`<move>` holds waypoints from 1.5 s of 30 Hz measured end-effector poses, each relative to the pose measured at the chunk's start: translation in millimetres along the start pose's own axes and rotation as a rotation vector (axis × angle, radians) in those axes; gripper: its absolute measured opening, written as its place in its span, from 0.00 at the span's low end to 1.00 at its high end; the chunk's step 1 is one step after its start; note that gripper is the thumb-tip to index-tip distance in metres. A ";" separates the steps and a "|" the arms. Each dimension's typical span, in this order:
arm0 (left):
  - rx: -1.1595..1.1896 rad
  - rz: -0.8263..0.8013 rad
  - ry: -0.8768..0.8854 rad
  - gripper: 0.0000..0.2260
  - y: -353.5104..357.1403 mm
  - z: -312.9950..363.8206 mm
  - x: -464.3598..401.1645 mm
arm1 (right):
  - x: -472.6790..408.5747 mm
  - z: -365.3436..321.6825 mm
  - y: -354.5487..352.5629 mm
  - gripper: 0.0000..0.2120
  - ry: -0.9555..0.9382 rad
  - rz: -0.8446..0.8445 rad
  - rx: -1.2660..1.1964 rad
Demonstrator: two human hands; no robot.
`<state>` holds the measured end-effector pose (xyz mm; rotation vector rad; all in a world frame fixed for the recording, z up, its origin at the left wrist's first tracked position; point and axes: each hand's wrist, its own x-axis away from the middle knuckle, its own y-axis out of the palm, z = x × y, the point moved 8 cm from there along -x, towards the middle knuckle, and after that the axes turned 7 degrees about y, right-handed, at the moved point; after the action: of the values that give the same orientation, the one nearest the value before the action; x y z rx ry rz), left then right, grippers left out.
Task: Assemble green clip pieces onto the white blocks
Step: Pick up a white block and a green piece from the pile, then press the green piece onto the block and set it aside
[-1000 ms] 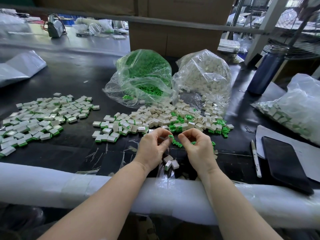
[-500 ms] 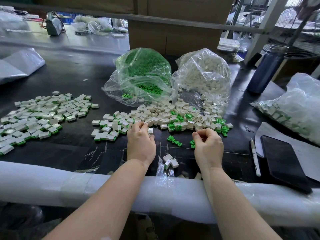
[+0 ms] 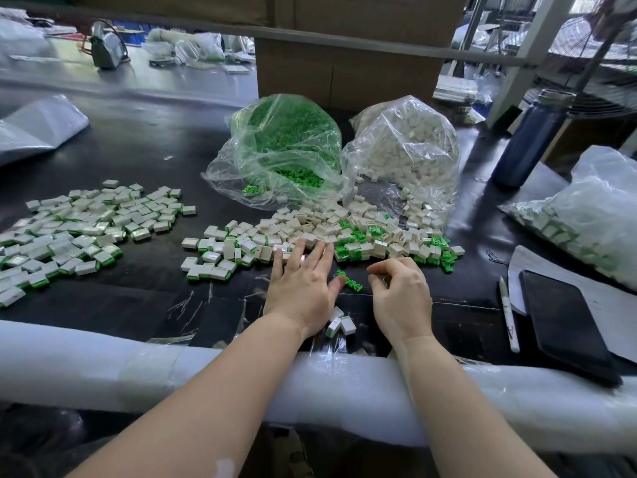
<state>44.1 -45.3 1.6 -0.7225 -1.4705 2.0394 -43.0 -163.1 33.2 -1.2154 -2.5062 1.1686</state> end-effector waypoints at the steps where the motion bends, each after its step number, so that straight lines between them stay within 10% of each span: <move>1: -0.008 -0.036 0.002 0.26 3.4 0.3 -0.7 | 0.2 0.5 1.3 0.05 0.004 -0.008 0.011; 25: 0.019 0.310 0.036 0.11 -28.2 4.3 8.9 | 3.0 -3.8 14.1 0.06 -0.080 -0.068 0.246; 45: 0.879 0.275 0.088 0.10 -29.2 8.0 13.7 | 5.6 -12.4 2.3 0.07 -0.133 -0.113 -0.412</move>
<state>31.7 -33.4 30.1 -0.6271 -0.3233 2.4999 -40.2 -151.0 39.1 -1.0827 -2.9749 0.7513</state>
